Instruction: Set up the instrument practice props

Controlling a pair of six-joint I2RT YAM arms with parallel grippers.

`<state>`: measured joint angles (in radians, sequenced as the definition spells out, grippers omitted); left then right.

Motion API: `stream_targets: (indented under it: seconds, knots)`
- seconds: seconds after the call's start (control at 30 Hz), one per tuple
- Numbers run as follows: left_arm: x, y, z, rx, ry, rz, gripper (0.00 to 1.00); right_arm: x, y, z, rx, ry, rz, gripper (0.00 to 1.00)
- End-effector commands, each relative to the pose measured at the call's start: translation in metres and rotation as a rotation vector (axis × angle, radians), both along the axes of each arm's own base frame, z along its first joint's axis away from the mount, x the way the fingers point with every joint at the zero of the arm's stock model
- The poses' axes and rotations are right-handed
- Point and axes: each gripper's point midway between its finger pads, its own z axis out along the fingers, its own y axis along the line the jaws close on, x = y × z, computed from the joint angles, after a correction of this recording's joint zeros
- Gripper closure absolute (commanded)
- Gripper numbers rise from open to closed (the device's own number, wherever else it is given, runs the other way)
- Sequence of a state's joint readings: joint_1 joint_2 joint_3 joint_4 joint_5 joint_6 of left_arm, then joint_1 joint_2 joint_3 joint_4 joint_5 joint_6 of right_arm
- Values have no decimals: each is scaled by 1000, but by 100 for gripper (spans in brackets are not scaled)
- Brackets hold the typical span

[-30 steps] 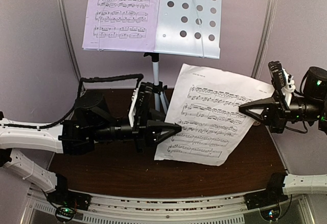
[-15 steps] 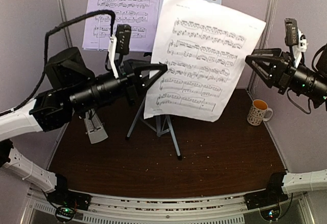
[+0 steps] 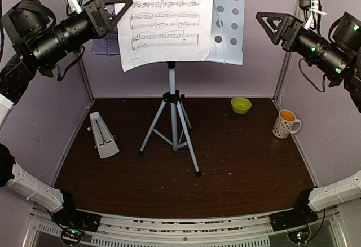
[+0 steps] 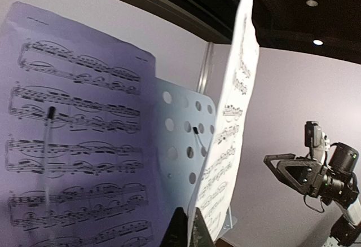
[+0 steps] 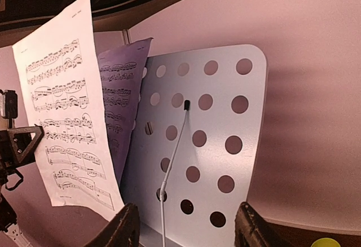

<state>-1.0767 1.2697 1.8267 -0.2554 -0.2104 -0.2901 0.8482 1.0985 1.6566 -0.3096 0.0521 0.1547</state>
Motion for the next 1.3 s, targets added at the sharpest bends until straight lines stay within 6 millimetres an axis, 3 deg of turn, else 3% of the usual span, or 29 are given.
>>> stream_targets:
  seconds: [0.0,0.1,0.4,0.6,0.97,1.13,1.27]
  knots:
    - [24,35,6,-24,71,156,100,16,-3,13,54,24,-76,41]
    - [30,43,14,-34,70,180,100,26,7,13,49,46,-82,39]
    - [40,25,16,9,32,181,100,53,44,10,27,116,-59,32]
    - [45,17,18,28,6,187,100,69,64,1,2,163,-63,38]
    - [46,10,19,39,-19,180,100,77,76,5,34,165,-44,48]
    - [45,12,22,27,-30,180,100,81,80,2,46,182,-42,59]
    - [43,15,25,23,-40,184,100,83,81,2,56,189,-43,60]
